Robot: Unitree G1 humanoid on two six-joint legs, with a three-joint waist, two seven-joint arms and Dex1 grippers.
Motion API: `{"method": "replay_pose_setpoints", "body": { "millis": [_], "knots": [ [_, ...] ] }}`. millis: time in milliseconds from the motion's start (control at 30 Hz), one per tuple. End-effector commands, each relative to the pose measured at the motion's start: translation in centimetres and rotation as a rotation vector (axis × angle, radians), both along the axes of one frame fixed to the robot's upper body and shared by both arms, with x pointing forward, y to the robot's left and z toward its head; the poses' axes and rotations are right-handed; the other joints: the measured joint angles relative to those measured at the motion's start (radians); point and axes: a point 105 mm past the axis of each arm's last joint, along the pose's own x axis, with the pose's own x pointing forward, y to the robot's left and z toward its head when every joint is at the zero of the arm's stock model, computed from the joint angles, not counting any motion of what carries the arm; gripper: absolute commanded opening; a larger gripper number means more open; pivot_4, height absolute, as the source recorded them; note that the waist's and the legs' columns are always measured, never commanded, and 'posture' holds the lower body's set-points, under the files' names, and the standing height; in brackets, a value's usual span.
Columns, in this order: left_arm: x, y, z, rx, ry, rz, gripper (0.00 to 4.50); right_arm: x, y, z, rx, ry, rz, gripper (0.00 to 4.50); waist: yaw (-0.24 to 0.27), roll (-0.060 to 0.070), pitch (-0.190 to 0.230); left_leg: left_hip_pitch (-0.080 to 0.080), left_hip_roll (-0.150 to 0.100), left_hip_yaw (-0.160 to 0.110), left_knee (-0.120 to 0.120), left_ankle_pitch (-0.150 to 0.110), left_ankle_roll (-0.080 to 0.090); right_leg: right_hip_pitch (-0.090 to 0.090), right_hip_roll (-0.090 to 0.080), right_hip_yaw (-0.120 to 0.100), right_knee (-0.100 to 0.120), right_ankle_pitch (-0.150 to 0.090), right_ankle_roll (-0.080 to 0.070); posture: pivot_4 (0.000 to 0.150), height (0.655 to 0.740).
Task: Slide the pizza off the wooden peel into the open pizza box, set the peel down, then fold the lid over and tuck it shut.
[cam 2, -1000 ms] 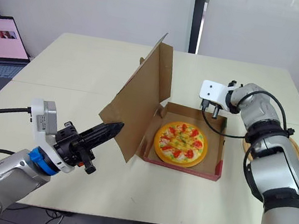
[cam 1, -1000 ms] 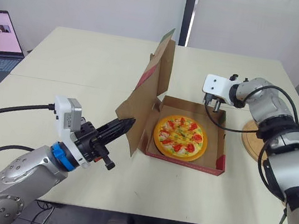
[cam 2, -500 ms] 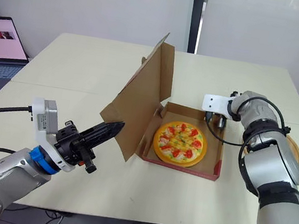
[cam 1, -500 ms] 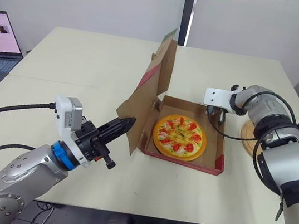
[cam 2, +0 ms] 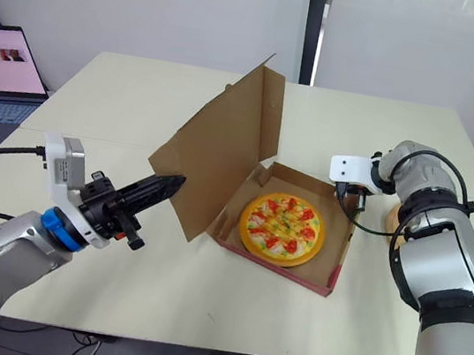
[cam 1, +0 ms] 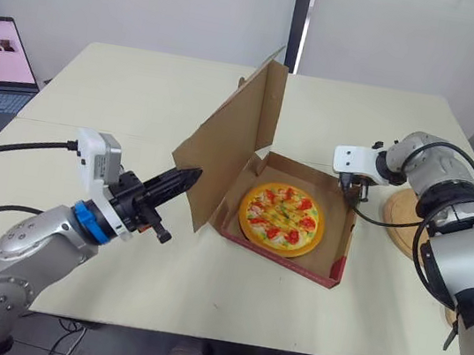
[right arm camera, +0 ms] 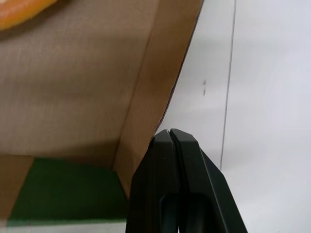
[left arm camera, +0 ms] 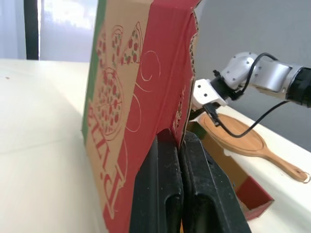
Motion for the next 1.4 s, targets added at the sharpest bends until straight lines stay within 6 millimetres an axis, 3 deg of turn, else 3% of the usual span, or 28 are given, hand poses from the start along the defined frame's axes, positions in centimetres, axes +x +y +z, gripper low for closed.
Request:
{"method": "replay_pose_setpoints", "body": {
  "millis": [33, 467, 600, 867, 1033, 1133, 1267, 1400],
  "knots": [
    [1.1, 0.7, 1.1, 0.038, -0.068, 0.001, 0.00, -1.0, -0.9, -0.2, 0.001, 0.061, 0.027, 0.02, 0.002, 0.000, 0.000, 0.000, 0.000, 0.000, 0.000, 0.000, 0.000, 0.000, 0.000, 0.000, 0.000, 0.000, 0.000, 0.150, 0.7281],
    [5.4, -0.1, 1.0, 0.090, -0.124, -0.104, 0.00, -5.1, -0.6, 0.1, 0.124, 0.227, 0.173, 0.02, 0.003, 0.000, 0.000, 0.000, 0.000, -0.001, 0.001, 0.000, 0.000, 0.000, 0.000, -0.001, 0.000, 0.000, 0.000, 0.150, 0.7281],
    [7.2, -0.9, 1.4, 0.085, -0.150, -0.133, 0.00, -7.7, -0.9, -0.2, 0.141, 0.284, 0.197, 0.02, 0.009, 0.000, 0.000, -0.001, 0.000, -0.002, 0.001, 0.000, 0.000, 0.001, 0.000, -0.002, 0.000, 0.000, 0.000, 0.150, 0.7281],
    [9.0, -2.6, 1.2, 0.053, -0.142, -0.200, 0.00, -13.3, 1.0, -1.2, 0.264, 0.360, 0.206, 0.02, 0.006, -0.001, 0.000, -0.002, 0.000, -0.002, 0.001, 0.000, 0.000, 0.000, -0.001, -0.002, 0.000, 0.000, 0.000, 0.150, 0.7281],
    [9.9, -2.5, 1.1, 0.029, -0.115, -0.211, 0.00, -15.6, 2.3, -1.5, 0.350, 0.376, 0.183, 0.02, 0.006, -0.001, 0.000, -0.001, 0.000, -0.003, 0.002, 0.000, 0.000, 0.001, -0.001, -0.002, 0.000, 0.000, 0.000, 0.150, 0.7281],
    [10.2, -2.3, 1.1, 0.026, -0.108, -0.211, 0.00, -15.9, 2.5, -1.6, 0.393, 0.355, 0.149, 0.02, 0.007, -0.001, 0.000, -0.001, 0.000, -0.003, 0.002, 0.000, 0.000, 0.001, -0.001, -0.002, 0.000, 0.000, 0.000, 0.150, 0.7281],
    [10.7, -1.8, 1.3, 0.043, -0.114, -0.202, 0.00, -15.4, 1.0, -1.4, 0.452, 0.290, 0.024, 0.02, 0.007, -0.001, 0.001, -0.001, 0.000, -0.003, 0.002, 0.000, 0.000, 0.002, -0.001, -0.003, 0.000, 0.000, 0.000, 0.150, 0.7281],
    [10.9, -1.6, 1.7, 0.052, -0.121, -0.207, 0.00, -16.5, 0.5, -1.0, 0.532, 0.309, -0.030, 0.02, 0.014, -0.002, 0.001, -0.001, -0.001, -0.003, 0.002, 0.000, 0.000, 0.002, -0.001, -0.003, 0.000, 0.000, 0.000, 0.150, 0.7281]
  ]
}}
